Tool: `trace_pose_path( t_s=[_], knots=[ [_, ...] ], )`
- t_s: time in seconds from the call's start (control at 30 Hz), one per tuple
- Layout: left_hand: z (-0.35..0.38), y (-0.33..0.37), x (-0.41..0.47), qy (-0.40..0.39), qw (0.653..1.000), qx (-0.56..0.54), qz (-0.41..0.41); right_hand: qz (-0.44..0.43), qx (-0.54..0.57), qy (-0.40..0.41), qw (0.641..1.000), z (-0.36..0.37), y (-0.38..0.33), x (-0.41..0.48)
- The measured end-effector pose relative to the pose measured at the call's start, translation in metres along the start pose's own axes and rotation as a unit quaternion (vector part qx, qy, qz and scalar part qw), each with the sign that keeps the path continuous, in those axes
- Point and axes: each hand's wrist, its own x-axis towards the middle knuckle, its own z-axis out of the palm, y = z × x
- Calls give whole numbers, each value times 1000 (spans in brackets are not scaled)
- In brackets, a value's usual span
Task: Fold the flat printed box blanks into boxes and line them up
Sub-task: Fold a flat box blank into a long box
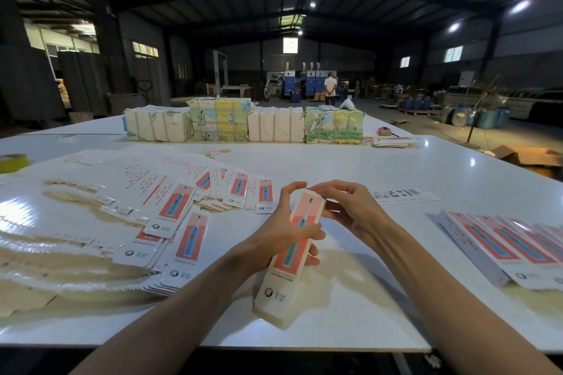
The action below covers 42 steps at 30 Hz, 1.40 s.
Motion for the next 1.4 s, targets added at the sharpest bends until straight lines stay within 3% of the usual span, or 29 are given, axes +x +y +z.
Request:
trace_pose_path(
  t_s=[0.2,0.4,0.93,1.13,1.3,1.33,1.4],
  knots=[
    [-2,-2,1,40,998,-43,3,-4,47,-80,996,5,7,0],
    [-7,-3,4,87,995,-53,12,-79,-13,-44,996,13,17,-4],
    [-7,-13,5,59,996,-71,-13,-66,-55,-25,996,7,19,-3],
    [-4,-13,14,123,981,-150,-2,-75,-130,-15,989,20,24,-5],
    [-6,-2,20,182,915,-360,33,-99,-348,37,931,43,20,-17],
    [-7,0,19,181,899,-397,25,-101,-404,28,909,45,21,-21],
    [-9,2,15,155,894,-421,-12,-125,-559,4,820,49,25,-29]
  ],
)
